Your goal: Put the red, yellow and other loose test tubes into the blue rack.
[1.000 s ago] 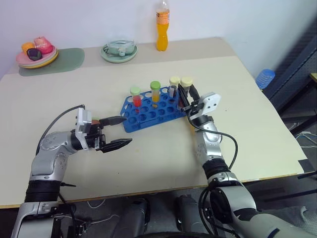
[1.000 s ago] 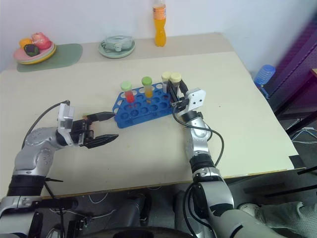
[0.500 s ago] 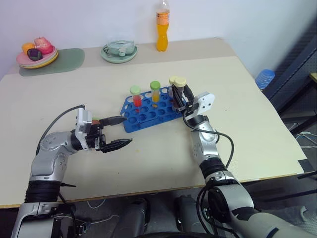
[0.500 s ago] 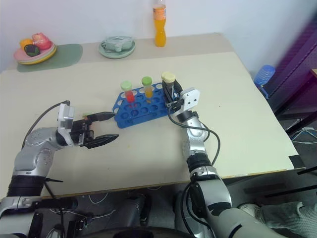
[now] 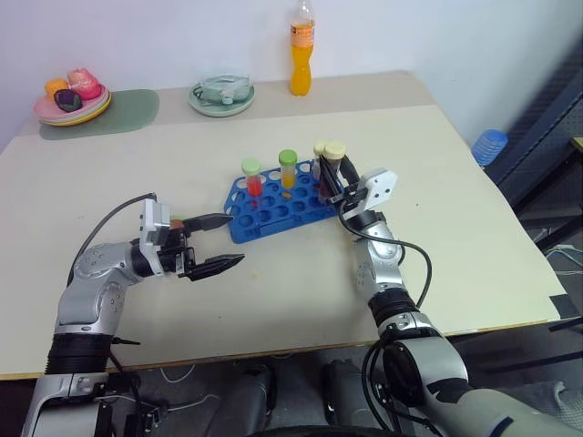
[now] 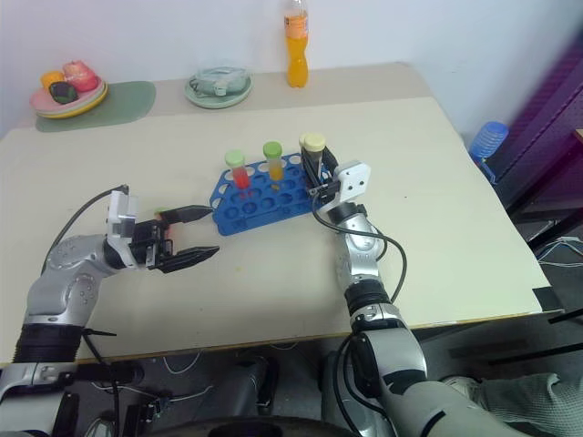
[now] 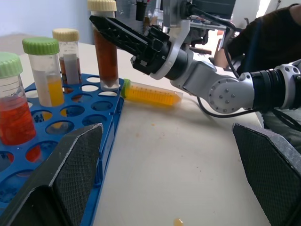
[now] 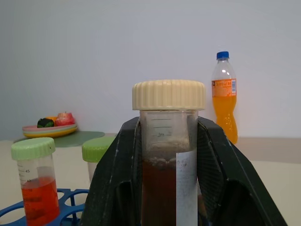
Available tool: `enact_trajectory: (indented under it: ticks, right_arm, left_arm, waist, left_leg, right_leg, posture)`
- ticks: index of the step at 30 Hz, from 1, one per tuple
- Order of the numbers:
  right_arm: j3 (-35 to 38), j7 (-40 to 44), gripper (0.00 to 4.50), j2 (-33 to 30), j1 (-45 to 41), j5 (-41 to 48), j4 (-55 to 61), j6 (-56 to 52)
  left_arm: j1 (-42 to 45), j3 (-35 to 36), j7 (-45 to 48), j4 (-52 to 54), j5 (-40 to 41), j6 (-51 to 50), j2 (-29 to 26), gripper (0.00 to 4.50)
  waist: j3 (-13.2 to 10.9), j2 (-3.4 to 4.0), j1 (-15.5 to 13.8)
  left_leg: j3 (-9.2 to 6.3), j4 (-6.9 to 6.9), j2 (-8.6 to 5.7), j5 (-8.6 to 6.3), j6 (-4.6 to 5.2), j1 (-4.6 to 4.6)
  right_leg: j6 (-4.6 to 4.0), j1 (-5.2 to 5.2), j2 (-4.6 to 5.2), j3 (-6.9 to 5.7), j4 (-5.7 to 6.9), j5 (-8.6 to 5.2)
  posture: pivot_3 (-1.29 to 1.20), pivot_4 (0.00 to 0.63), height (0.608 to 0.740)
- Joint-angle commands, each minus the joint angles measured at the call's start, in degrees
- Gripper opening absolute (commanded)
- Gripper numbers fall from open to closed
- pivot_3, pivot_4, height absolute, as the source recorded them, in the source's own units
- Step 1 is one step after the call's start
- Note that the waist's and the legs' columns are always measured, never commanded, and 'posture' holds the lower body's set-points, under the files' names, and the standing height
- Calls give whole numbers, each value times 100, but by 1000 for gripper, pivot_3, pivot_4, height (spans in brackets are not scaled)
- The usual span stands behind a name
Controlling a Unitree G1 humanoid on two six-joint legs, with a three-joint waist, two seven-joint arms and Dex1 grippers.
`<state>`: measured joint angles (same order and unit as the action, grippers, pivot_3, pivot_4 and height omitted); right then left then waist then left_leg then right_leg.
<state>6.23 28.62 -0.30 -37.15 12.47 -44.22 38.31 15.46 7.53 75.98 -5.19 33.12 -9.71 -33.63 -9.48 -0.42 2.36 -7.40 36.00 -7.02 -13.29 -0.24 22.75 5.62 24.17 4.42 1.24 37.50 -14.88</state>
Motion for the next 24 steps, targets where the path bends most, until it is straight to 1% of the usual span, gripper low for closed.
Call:
enact_trajectory:
  ticks: [1, 11, 24]
  right_arm:
    - [83, -21, 1211, -120, 180, 56, 99, -43]
    - [99, -51, 1211, -179, 188, 24, 99, -67]
    - [58, 14, 1211, -127, -55, -12, -169, -60]
  left_arm:
    - [63, 25, 6, 180, 79, 4, -5, 4500]
    - [144, -32, 10, 155, 66, -22, 55, 4500]
    - [152, -27, -17, 225, 76, -83, 51, 4500]
  waist:
    - [0, 0, 1]
    - [0, 0, 9]
    - [0, 0, 10]
  left_leg:
    - [0, 0, 0, 0, 0, 0]
    - [0, -3, 0, -1, 1, -7]
    - [0, -6, 0, -1, 1, -11]
  right_leg:
    - [0, -2, 0, 0, 0, 0]
    - [0, -9, 0, 0, -1, 0]
    - [-1, -10, 0, 1, -2, 0]
  posture:
    - [0, 150, 740]
    - [0, 150, 740]
    - [0, 150, 740]
